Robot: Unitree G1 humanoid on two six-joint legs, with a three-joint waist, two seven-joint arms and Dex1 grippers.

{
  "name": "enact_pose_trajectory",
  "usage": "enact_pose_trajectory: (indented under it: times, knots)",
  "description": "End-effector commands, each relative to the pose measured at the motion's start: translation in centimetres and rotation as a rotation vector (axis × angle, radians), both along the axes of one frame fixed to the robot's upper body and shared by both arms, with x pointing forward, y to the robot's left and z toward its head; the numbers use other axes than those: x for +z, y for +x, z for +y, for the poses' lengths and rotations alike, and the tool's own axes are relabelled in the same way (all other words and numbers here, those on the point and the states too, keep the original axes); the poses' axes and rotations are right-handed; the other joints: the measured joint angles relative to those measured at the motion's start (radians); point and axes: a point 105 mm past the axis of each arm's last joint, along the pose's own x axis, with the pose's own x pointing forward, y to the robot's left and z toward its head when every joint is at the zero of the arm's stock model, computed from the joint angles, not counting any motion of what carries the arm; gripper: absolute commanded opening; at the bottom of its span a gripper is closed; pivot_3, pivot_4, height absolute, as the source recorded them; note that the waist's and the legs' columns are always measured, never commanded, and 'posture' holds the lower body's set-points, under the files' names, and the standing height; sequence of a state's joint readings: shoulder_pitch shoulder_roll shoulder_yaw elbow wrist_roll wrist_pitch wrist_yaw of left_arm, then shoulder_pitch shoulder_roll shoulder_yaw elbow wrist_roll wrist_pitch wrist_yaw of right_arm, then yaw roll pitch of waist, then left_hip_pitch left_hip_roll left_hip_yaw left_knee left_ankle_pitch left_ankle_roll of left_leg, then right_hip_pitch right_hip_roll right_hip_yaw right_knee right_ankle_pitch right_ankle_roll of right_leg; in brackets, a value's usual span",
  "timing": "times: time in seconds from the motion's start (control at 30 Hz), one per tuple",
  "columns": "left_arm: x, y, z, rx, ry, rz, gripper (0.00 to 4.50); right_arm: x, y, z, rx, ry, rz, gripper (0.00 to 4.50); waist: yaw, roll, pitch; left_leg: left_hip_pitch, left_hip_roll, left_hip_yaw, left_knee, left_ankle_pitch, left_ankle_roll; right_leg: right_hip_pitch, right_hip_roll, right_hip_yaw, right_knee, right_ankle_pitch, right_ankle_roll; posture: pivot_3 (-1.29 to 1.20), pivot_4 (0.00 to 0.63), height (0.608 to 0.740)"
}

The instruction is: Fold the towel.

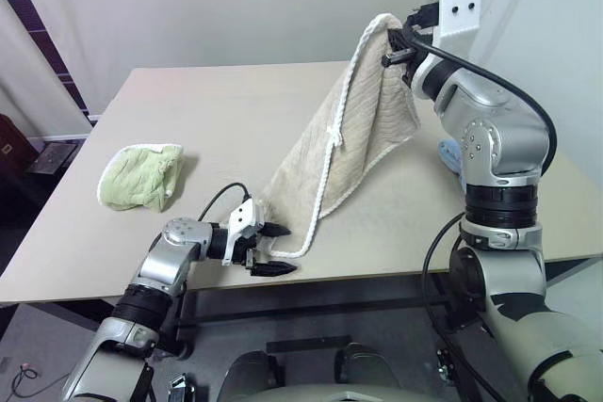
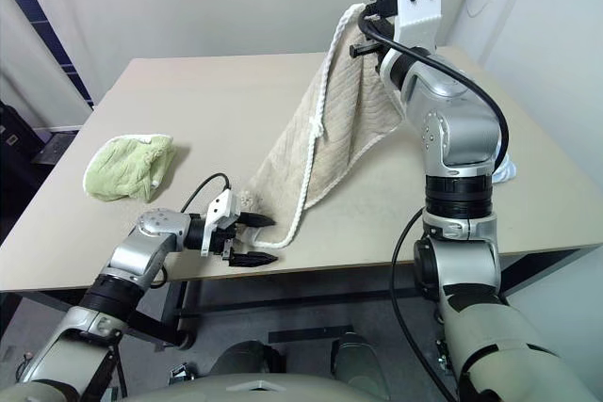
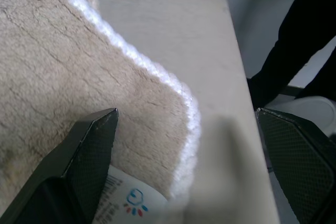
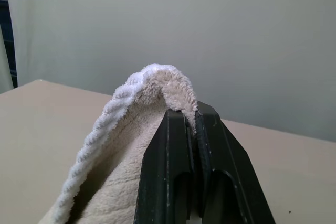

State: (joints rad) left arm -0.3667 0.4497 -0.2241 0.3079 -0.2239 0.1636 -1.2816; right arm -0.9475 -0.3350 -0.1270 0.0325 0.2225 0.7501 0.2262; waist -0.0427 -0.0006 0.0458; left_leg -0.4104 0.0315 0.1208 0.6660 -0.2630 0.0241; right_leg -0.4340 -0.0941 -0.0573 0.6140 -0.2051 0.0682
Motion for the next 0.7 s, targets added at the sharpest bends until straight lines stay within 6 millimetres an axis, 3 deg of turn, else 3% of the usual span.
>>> enact_pose_trajectory:
  times: [0.03,0.13,0.23,0.47,0.7]
  knots:
    - [-0.1,0.5,-0.4,-0.02,0.044,-0.032,4.5,2.4,-0.8,0.2,0.007,0.02,-0.077,0.07,0.0,0.0,0.0,0.0,0.0,0.0,0.0,0.0,0.0,0.0,0.0,0.0,0.0,0.0,0.0,0.0,0.0,0.74]
    - [-0.3,0.7,-0.8,-0.023,0.044,-0.046,4.5,2.3,-0.9,0.1,0.003,0.019,-0.077,0.07,0.0,0.0,0.0,0.0,0.0,0.0,0.0,0.0,0.0,0.0,0.0,0.0,0.0,0.0,0.0,0.0,0.0,0.74]
    - [-2.2,0.7,-0.5,-0.059,0.188,-0.106,4.5,2.3,-0.9,0.0,0.0,0.015,-0.077,0.07,0.002,0.0,0.0,0.0,0.0,0.0,0.0,0.0,0.0,0.0,0.0,0.0,0.0,0.0,0.0,0.0,0.0,0.74]
    - [-4.0,0.8,-0.4,-0.038,0.262,-0.082,2.27,2.2,-1.1,0.3,0.005,-0.014,-0.073,0.0,0.007,0.003,-0.002,0.003,0.0,0.001,0.0,-0.002,-0.003,0.005,-0.003,-0.002,-0.001,0.0,0.0,0.0,0.0,0.74]
    - [-4.0,0.8,-0.4,-0.037,0.252,-0.071,0.05,2.0,-1.0,0.1,-0.005,-0.022,-0.066,0.0,0.006,0.004,-0.002,0.004,0.001,0.0,0.0,-0.002,-0.003,0.007,-0.005,-0.006,-0.004,0.001,-0.001,0.0,0.0,0.74]
